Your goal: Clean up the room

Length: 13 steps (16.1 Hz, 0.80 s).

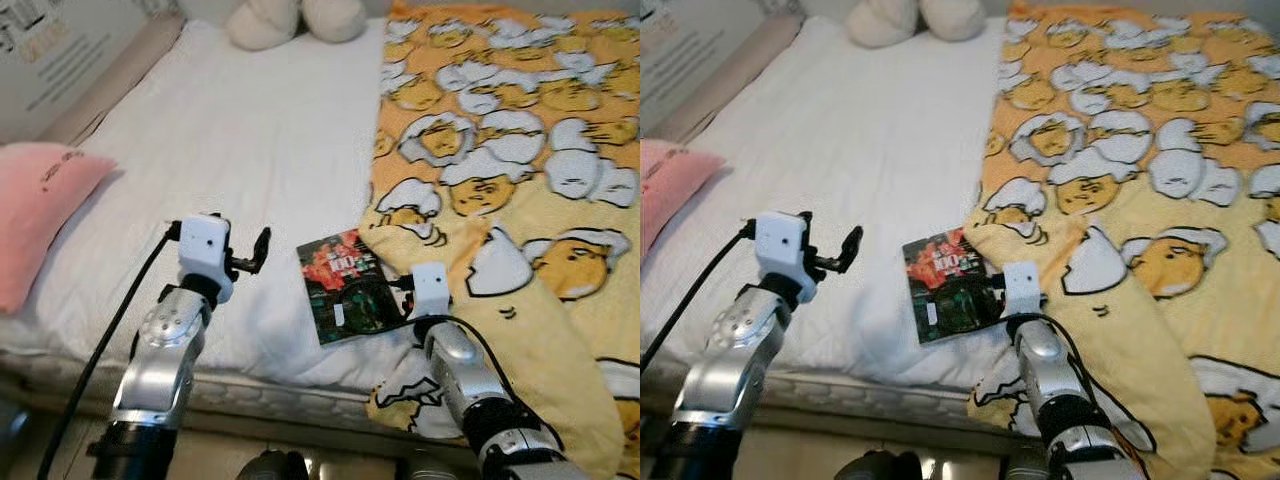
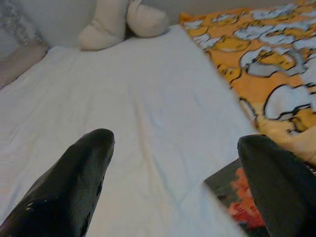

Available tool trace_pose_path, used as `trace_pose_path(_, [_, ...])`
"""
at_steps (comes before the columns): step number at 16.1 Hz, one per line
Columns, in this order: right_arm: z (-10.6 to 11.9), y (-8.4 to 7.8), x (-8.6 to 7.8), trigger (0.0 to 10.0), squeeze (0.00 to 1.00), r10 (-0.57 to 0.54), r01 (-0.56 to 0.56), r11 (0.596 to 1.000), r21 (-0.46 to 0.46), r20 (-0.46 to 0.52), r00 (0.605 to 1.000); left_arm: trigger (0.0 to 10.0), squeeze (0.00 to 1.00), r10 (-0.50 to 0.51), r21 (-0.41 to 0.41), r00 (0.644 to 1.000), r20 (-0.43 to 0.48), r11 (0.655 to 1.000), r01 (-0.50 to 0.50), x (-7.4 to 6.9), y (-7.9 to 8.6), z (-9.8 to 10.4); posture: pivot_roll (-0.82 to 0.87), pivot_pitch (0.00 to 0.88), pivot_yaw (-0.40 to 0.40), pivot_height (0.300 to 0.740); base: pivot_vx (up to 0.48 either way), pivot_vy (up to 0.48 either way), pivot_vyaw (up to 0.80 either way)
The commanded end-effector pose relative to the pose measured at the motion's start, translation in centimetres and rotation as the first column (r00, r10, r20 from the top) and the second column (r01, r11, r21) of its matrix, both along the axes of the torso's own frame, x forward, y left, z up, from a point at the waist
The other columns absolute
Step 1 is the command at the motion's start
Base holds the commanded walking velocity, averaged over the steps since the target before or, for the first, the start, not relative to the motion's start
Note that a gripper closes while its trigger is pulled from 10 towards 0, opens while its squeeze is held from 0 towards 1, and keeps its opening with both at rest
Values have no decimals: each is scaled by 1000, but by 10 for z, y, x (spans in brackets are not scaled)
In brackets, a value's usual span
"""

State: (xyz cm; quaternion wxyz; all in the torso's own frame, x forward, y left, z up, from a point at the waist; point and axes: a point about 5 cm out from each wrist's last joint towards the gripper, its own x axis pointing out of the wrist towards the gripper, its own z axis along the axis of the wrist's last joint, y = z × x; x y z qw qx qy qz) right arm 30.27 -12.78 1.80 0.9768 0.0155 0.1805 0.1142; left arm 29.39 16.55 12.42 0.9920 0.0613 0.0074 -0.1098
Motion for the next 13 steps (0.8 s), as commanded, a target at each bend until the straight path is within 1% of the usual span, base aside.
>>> trace_pose_path(1, [0,8,2,10000,0,3,-3,999,51,-7,1000,10000,0,7,3,1000,1,1000,-7,-2,4,3,19,162,132,740,0,0,0])
trace_pose_path(2, [-1,13,2,10000,0,14,-13,997,78,-21,1000,10000,0,9,3,1000,1,1000,-9,-3,5,4,21,163,131,740,0,0,0])
trace_pose_path(3, [-1,17,2,10000,0,41,-39,997,61,-18,999,10000,0,11,1,1000,2,1000,-11,-4,4,4,23,166,130,740,0,0,0])
trace_pose_path(5, [-4,22,1,10000,0,50,-47,996,78,-36,998,10000,0,13,-1,1000,-3,1000,-13,-6,4,4,27,169,127,740,0,0,0])
trace_pose_path(6, [-9,26,-2,10000,0,39,-28,992,125,-82,996,10000,0,12,-2,1000,-8,1000,-12,-7,4,4,33,172,125,740,0,0,0])
trace_pose_path(7, [-10,27,-3,10000,0,33,-20,990,139,-94,995,10000,0,12,-2,1000,-9,1000,-12,-8,4,4,33,172,125,740,0,0,0])
trace_pose_path(9, [-18,29,-7,10000,0,-5,49,970,238,-181,983,10000,0,15,3,1000,-11,1000,-15,-9,6,4,40,172,123,740,0,0,0])
trace_pose_path(12, [-19,32,-8,10000,0,10,52,958,281,-216,976,10000,0,15,6,1000,-14,1000,-15,-9,6,4,41,172,125,740,0,0,0])
trace_pose_path(13, [-19,35,-7,7490,0,25,38,960,279,-217,976,10000,0,14,8,1000,-15,1000,-14,-9,6,4,39,171,123,740,0,0,0])
